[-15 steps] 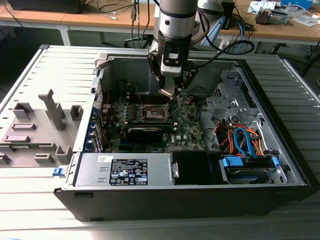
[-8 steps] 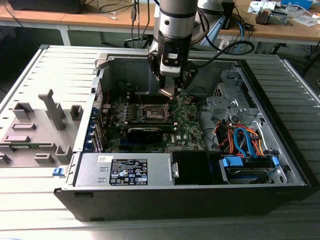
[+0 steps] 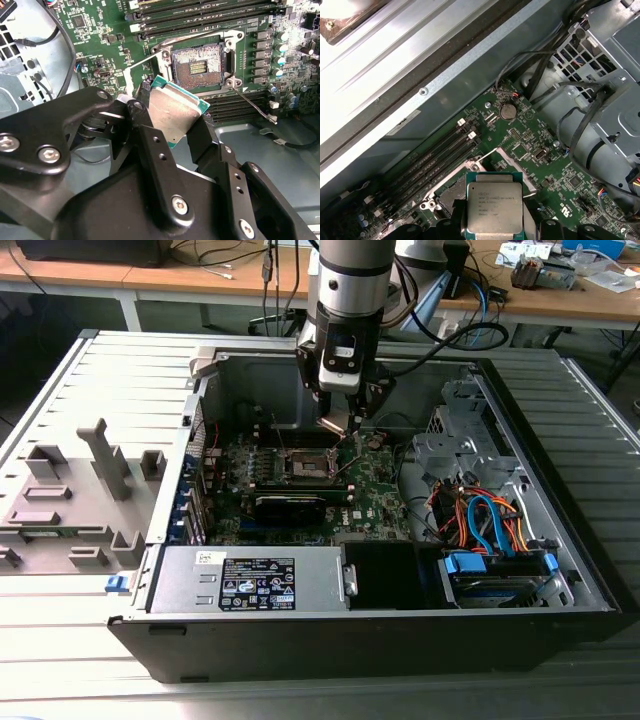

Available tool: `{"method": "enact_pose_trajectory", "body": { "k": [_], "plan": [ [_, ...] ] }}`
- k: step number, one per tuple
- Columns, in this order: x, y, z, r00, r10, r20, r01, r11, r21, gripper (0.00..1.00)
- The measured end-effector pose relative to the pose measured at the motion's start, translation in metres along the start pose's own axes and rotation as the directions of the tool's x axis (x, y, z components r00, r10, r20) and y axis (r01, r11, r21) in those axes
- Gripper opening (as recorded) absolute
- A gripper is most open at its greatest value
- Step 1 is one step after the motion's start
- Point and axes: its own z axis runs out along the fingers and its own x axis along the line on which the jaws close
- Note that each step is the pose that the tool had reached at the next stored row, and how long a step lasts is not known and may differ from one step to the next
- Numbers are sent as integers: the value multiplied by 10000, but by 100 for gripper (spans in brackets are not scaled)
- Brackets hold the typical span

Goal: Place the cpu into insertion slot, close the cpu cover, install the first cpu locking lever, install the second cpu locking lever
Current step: 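Place the cpu into insertion slot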

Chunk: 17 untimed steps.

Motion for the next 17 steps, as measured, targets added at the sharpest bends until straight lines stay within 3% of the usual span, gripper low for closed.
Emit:
{"method": "enact_pose_trajectory", "body": {
  "k": [17],
  "plan": [
    [0, 0, 4, 9994, 342, 14, -342, 9994, 3, 54]
  ]
}}
